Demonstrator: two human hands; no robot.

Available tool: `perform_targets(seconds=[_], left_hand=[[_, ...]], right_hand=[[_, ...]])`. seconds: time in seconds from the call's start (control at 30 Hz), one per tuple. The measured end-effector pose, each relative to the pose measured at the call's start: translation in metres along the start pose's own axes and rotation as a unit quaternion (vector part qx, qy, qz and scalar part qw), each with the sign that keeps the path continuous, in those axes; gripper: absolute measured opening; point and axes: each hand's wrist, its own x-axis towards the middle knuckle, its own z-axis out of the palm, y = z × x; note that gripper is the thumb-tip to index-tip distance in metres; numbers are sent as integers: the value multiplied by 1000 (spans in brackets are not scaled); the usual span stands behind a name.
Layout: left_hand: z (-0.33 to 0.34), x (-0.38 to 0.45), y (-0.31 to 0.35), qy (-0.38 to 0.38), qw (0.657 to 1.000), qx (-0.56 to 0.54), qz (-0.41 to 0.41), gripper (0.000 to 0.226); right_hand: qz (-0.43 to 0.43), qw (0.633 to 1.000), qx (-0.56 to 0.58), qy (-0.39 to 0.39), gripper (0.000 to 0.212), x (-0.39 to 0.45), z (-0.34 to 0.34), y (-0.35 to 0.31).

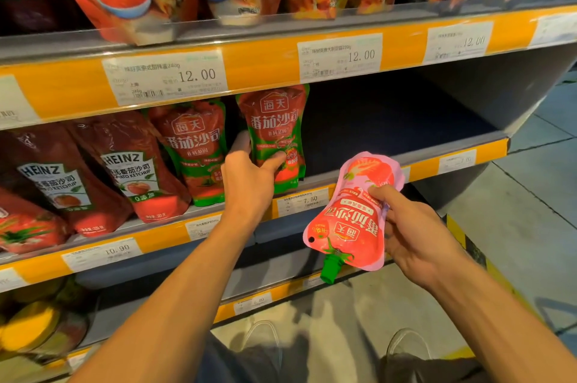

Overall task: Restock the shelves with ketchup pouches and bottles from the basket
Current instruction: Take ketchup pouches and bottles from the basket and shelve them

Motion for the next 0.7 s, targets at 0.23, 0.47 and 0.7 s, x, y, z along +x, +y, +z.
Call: perform_targets(seconds=[0.23,0.47,0.7], left_hand=[[1,2,4,19,1000,-13,-3,41],[2,3,6,18,1000,-10,1,41],[-3,1,-2,-7,1000,12,0,42]], right_hand=[[-1,1000,5,-3,26,0,-3,-1],[-2,1000,1,-4,29,3,-4,0],[-7,1000,3,-2,33,8,-4,3]])
